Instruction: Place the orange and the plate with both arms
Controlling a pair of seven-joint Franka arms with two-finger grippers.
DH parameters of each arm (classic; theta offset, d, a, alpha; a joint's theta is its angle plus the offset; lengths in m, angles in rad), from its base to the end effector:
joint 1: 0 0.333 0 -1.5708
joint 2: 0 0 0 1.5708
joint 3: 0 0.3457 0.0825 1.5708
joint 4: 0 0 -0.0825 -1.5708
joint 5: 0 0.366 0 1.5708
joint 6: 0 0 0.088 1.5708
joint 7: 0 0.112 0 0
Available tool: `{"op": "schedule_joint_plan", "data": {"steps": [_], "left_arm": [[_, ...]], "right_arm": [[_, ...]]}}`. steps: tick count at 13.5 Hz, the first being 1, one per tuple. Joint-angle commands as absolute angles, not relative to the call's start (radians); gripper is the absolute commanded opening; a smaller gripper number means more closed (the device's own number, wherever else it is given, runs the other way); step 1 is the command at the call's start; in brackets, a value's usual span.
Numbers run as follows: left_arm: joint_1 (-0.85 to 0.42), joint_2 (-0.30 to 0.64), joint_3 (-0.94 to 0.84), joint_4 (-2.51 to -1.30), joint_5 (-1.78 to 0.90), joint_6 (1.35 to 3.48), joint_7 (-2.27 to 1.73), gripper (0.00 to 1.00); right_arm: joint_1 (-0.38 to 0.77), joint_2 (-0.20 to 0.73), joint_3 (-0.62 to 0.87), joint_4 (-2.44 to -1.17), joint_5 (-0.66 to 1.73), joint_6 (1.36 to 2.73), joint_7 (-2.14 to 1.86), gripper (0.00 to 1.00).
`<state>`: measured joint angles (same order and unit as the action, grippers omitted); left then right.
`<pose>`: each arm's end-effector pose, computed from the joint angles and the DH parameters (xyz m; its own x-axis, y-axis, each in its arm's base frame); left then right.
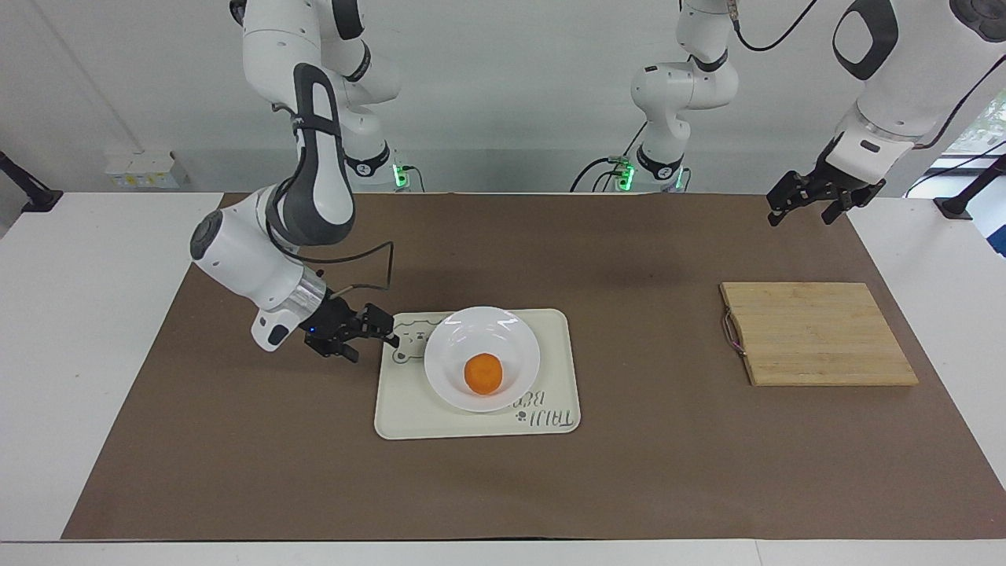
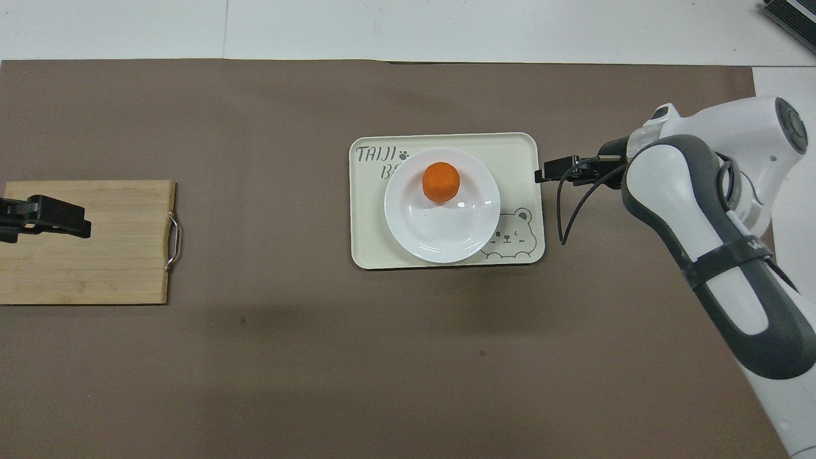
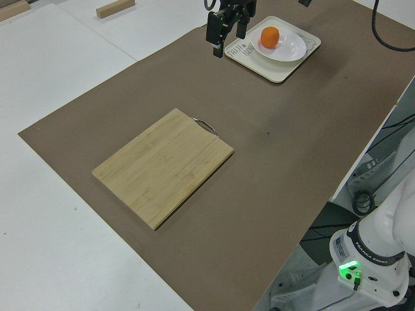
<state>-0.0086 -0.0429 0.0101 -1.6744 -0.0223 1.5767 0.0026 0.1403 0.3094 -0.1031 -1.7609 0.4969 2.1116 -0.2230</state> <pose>0.5197 -0.0016 0.6254 0.9985 -0.0010 -0.0547 0.0002 -0.9997 0.0228 0.6383 0.0542 0.4316 0.9966 -0.0005 0.0824 0.0312 -0.9235 -0.3823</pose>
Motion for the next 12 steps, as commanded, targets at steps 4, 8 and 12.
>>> {"op": "schedule_joint_plan", "data": {"steps": [4, 8, 12], "left_arm": [[-0.006, -0.066, 0.009, -1.697, -0.005, 1.589, 0.005, 1.0], [-0.006, -0.066, 0.009, -1.697, -0.005, 1.589, 0.005, 1.0], [-0.006, -0.066, 0.009, -1.697, -0.005, 1.589, 0.005, 1.0]], "right_arm": [[0.114, 0.158, -0.103, -1.775, 0.174, 1.956, 0.032, 1.0], [0.046, 0.057, -0.103, -1.775, 0.074, 1.838, 0.044, 1.0], [0.021, -0.027, -0.103, -1.75, 0.014, 1.757, 0.041, 1.0]]}}
